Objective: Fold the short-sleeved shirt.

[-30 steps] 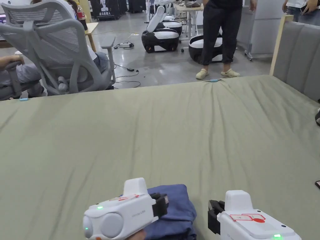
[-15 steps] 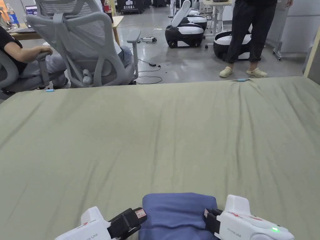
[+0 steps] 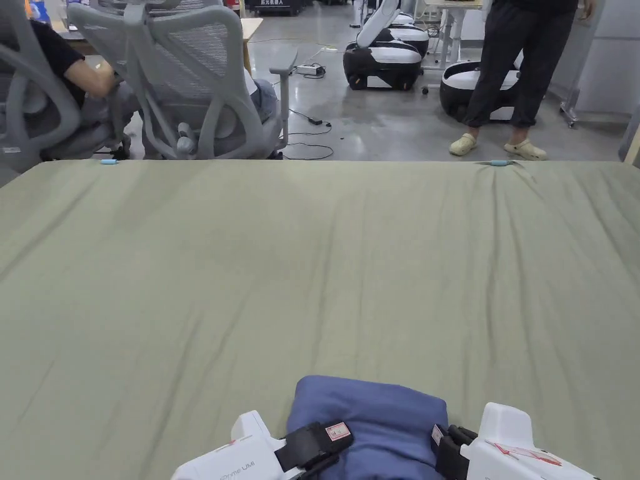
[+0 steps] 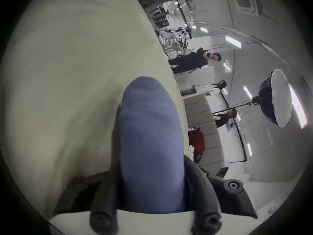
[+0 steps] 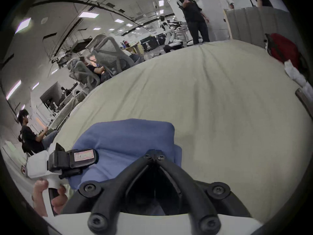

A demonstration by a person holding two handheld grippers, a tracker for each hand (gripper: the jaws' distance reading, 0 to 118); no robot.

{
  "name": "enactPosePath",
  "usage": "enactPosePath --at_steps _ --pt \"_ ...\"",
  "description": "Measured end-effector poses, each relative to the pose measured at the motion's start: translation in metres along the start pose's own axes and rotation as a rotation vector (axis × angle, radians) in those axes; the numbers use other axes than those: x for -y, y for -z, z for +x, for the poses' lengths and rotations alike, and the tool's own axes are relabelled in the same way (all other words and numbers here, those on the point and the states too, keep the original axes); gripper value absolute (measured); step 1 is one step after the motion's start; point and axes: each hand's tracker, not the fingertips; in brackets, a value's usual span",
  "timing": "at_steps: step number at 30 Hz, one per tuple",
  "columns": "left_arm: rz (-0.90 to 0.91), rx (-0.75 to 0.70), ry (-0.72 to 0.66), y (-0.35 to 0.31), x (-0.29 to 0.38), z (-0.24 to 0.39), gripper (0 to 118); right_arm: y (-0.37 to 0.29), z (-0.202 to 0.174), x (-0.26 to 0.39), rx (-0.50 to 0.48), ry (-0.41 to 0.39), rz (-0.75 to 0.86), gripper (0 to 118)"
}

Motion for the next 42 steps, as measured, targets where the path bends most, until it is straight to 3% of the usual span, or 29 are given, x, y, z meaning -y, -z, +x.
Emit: enactPosePath --at_steps 7,17,26,28,30,32,35,37,38,40,41,42 --pt "0.074 -0.15 0.152 -0.082 -0.052 -0.006 26 0.014 -0.093 -0.004 0.027 -0.217 0.013 0" --pt "0.089 -0.319 0.265 -0.219 -0.156 -0.055 25 0.051 -0.214 0.009 -0.053 -0.295 0.007 0" --pt "0.115 -0.448 0.191 -0.316 -0.245 -0.123 26 0.078 -0.252 0.017 -0.071 -0.33 -0.025 0" --pt "0.115 -0.436 0.154 -0.322 -0.249 -0.135 41 0.082 -0.255 0.018 -0.069 -0.339 -0.035 0" --pt "0.153 -0.474 0.167 -0.327 -0.245 -0.138 75 0.085 -0.257 0.017 -0.069 -0.338 -0.041 0" --pt "0.229 -0.506 0.165 -0.346 -0.243 -0.142 81 0.085 -0.256 0.017 -0.073 -0.339 -0.043 0" --pt "0.32 -0.541 0.125 -0.379 -0.242 -0.141 73 0.084 -0.257 0.012 -0.074 -0.351 -0.04 0" --pt "0.337 -0.597 0.162 -0.395 -0.24 -0.132 57 0.082 -0.256 0.009 -0.077 -0.348 -0.034 0" --pt "0.335 -0.634 0.184 -0.401 -0.238 -0.127 57 0.08 -0.256 0.007 -0.081 -0.345 -0.028 0" --pt "0.336 -0.724 0.22 -0.402 -0.232 -0.116 7 0.074 -0.253 0.006 -0.083 -0.34 -0.014 0" --pt "0.345 -0.775 0.24 -0.401 -0.228 -0.109 0 0.07 -0.25 0.004 -0.084 -0.333 -0.005 0" --pt "0.351 -0.784 0.261 -0.397 -0.225 -0.103 0 0.066 -0.247 0.002 -0.084 -0.324 0.004 0"
